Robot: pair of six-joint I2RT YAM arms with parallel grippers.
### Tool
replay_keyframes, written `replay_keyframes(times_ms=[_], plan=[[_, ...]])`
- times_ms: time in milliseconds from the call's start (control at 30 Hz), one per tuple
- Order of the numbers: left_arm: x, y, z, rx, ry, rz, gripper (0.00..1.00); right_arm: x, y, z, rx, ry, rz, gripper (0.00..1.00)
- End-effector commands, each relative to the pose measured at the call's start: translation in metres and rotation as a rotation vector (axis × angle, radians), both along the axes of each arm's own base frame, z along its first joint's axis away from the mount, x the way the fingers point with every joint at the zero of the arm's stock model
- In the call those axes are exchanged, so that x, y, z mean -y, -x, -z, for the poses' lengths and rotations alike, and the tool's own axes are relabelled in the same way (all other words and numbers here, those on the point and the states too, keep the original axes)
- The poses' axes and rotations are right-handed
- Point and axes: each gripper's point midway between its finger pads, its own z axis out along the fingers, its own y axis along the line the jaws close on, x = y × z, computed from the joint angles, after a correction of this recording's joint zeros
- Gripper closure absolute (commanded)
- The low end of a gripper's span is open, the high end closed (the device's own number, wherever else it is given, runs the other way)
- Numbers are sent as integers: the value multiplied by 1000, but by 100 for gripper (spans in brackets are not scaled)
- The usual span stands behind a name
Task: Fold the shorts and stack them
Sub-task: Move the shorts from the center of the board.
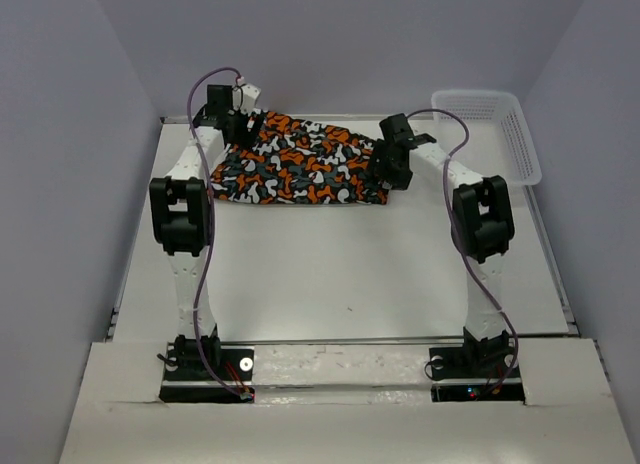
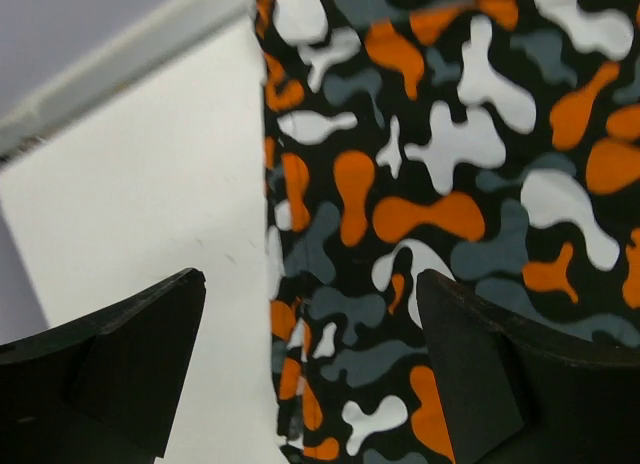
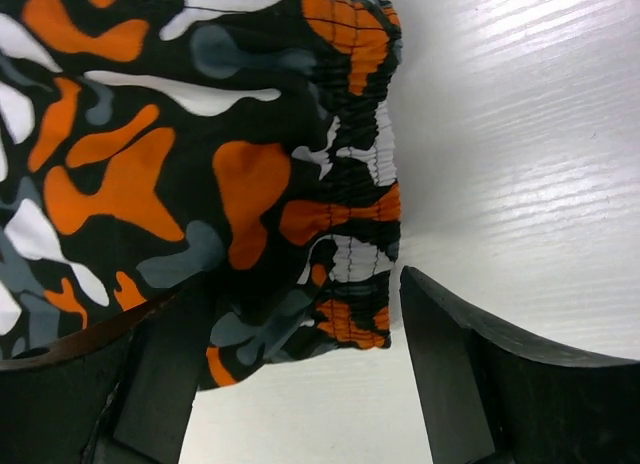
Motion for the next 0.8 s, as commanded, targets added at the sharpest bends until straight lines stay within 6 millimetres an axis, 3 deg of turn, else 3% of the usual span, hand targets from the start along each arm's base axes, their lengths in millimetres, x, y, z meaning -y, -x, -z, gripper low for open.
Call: replay_keyframes(times_ms=[0, 100, 233, 333, 367, 400, 467, 533, 567, 633, 667, 733, 767], plan=[[-8, 47, 74, -269, 18, -14, 1, 7, -4, 14, -37, 0, 19, 22], [-31, 53, 89, -291, 13, -79, 1, 8, 3, 31, -76, 16, -1, 27], [-42, 68, 105, -326, -43, -80, 1, 11, 18, 52, -134, 30, -30, 44], [-37, 87, 115, -367, -32, -49, 17, 11, 24, 52, -134, 33, -69, 61], [-36, 100, 118, -391, -25, -42, 41, 15, 32, 56, -147, 48, -90, 68], [-33, 107, 121, -405, -9, -26, 52, 16, 34, 44, -122, 49, -100, 70], [-30, 126, 125, -443, 2, -1, 71, 19, 41, 38, -114, 59, -129, 71], [-26, 158, 129, -486, 10, 37, 81, 20, 56, 29, -114, 60, -194, 71], [-25, 182, 132, -517, 12, 53, 90, 22, 67, 33, -135, 61, -219, 71], [-21, 206, 133, -540, 22, 89, 90, 18, 82, 32, -146, 56, -293, 71], [-21, 229, 143, -588, 26, 99, 91, 15, 89, 23, -138, 31, -321, 71], [-18, 250, 131, -595, 33, 119, 91, 17, 112, 29, -183, 15, -357, 71], [-20, 268, 128, -601, 20, 136, 91, 14, 122, 22, -181, 10, -378, 71]])
